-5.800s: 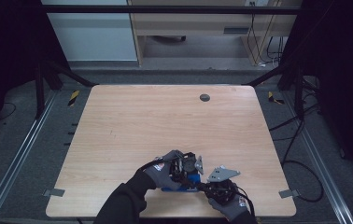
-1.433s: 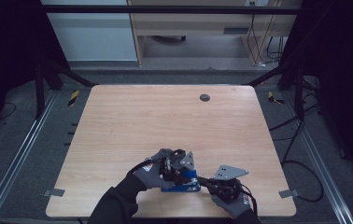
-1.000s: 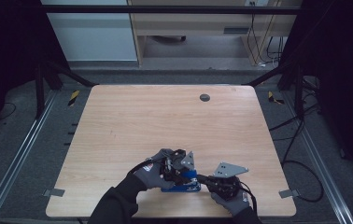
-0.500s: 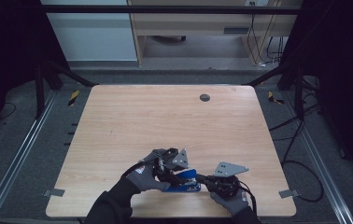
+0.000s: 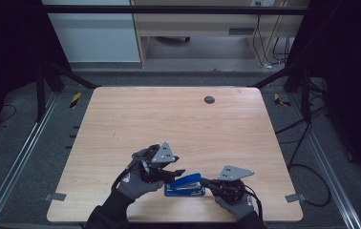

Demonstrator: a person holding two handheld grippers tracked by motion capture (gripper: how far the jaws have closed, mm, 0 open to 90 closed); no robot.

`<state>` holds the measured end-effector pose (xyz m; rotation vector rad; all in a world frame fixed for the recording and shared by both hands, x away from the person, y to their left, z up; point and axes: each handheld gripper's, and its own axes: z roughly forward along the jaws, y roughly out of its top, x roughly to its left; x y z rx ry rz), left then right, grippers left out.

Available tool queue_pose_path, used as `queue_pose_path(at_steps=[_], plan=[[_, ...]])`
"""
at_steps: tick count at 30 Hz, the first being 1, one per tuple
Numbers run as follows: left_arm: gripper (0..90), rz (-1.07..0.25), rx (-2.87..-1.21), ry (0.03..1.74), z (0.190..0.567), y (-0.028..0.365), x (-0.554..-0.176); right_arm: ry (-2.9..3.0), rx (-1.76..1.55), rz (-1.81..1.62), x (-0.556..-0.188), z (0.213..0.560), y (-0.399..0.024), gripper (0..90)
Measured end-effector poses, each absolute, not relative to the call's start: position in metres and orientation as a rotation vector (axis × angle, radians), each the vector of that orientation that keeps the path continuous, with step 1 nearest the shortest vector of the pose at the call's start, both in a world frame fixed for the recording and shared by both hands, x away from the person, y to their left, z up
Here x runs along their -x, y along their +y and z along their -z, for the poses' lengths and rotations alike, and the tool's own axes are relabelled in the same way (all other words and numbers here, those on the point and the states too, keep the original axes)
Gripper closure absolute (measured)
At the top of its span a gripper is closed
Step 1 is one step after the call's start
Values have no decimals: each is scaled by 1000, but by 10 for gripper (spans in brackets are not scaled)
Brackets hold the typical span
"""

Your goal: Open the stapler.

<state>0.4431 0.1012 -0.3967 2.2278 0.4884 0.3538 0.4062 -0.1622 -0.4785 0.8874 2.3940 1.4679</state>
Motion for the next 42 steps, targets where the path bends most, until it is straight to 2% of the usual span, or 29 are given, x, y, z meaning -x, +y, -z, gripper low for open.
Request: queue_pose_path(at_steps=[8,16,18,31,42], plan=[[578,-509,-2105,661,408,106,-441,2398,-888,-1466,-406,479,-161,900],[691,-527,-1907,794,430,117,-422,2394,-899,-1468,-406,479,-161,900],[719,-564,-1902,825,438,118,-417,2393,-901,-1469,-406,479,-161,900],[869,-595,-1811,890,463,120,-388,2385,-905,-1483,-406,478,-162,900],[898,-605,-1802,900,476,113,-363,2384,-905,-1488,-407,477,-162,900]])
